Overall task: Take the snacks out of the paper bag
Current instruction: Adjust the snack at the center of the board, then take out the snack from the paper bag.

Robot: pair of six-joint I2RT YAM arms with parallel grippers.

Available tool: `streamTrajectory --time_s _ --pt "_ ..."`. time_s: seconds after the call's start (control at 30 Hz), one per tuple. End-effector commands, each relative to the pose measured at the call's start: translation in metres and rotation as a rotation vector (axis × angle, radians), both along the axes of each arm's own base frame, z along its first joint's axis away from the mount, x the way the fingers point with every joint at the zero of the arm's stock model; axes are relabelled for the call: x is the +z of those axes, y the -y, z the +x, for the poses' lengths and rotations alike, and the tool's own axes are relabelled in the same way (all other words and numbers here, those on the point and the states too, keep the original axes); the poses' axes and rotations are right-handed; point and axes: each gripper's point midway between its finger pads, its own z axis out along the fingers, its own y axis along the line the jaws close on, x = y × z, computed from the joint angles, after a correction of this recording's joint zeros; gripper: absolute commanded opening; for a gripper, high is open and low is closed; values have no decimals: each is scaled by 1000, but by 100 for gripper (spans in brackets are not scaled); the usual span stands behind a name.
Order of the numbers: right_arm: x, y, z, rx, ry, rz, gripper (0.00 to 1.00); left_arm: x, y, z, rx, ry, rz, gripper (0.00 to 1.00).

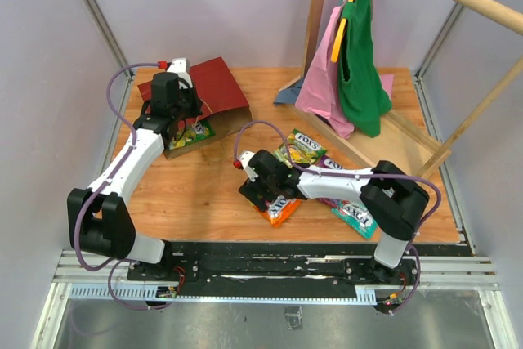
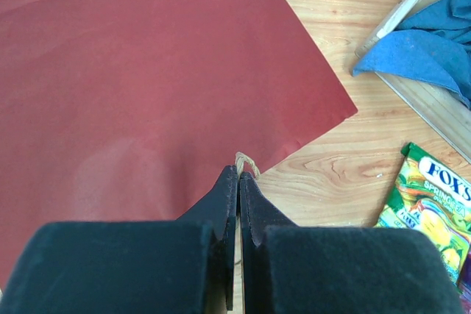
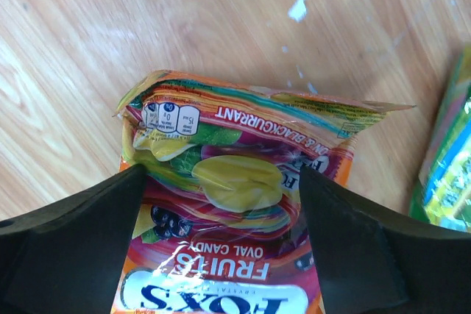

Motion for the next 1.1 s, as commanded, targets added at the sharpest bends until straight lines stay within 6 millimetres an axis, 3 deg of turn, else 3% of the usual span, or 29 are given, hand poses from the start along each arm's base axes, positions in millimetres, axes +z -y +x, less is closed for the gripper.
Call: streamTrajectory --time_s 0.0,0.2,0.27,0.33,0.43,0.57,0.8,1.07 --pt "14 30 -6 71 6 -96 88 24 3 7 -6 64 -11 0" --pt "110 -59 32 73 152 304 90 28 2 3 -4 73 -13 1" --pt "128 -85 47 34 161 412 89 29 1 0 0 76 -10 1" --pt "133 -108 64 -10 152 492 86 31 1 -1 -2 85 -11 1" --pt "130 -136 89 -43 150 583 78 30 3 -1 -12 82 -17 1" --pt "108 -161 123 -120 107 677 69 30 2 -1 -11 77 -15 1" --pt "86 -183 163 -290 23 872 61 37 6 -8 -36 96 -32 1" --pt "77 -200 197 -417 -10 970 62 39 10 -12 -56 104 -43 0"
